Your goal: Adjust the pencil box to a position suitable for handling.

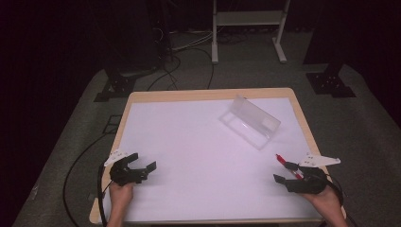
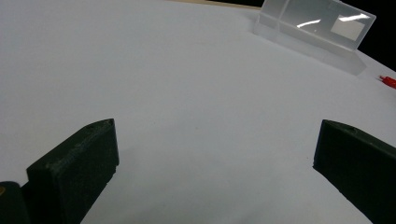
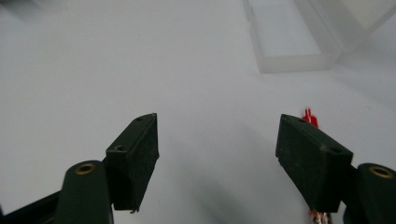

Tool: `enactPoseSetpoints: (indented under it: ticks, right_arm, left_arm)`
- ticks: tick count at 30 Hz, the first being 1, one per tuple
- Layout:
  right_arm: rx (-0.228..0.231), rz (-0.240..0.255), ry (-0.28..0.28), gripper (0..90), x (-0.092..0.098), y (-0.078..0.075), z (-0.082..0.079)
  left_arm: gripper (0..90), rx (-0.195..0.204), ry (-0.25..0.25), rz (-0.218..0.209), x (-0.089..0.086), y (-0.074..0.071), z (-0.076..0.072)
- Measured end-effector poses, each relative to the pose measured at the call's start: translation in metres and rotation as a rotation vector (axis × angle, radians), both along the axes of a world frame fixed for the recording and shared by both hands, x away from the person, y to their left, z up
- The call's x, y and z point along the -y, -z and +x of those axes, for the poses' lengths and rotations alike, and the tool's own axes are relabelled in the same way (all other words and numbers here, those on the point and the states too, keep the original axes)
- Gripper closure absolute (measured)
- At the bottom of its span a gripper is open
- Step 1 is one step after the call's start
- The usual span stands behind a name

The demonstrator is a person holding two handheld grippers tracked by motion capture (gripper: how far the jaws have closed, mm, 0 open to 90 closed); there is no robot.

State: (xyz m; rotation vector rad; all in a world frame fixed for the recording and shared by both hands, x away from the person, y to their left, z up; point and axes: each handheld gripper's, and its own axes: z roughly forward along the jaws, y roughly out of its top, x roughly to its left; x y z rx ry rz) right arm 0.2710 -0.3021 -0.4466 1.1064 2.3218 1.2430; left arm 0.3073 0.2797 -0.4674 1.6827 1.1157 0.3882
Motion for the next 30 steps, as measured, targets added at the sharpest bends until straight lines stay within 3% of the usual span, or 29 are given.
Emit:
enactPoseSetpoints:
  ticks: [12, 22, 30]
  right_arm:
    - [0.066, -0.065, -0.043, 30.9, -0.033, -0.029, 0.041]
    - [0.057, -0.114, -0.089, 31.5, -0.062, -0.041, 0.077]
    - [0.06, -0.118, -0.1, 32.6, -0.076, -0.045, 0.099]
  left_arm:
    - [0.0, 0.001, 0.009, 0.003, 0.001, 0.0, 0.0]
    - [0.0, 0.02, 0.027, 0.013, 0.002, 0.0, -0.002]
    - [0.0, 0.022, 0.038, 0.019, 0.003, 0.0, -0.003]
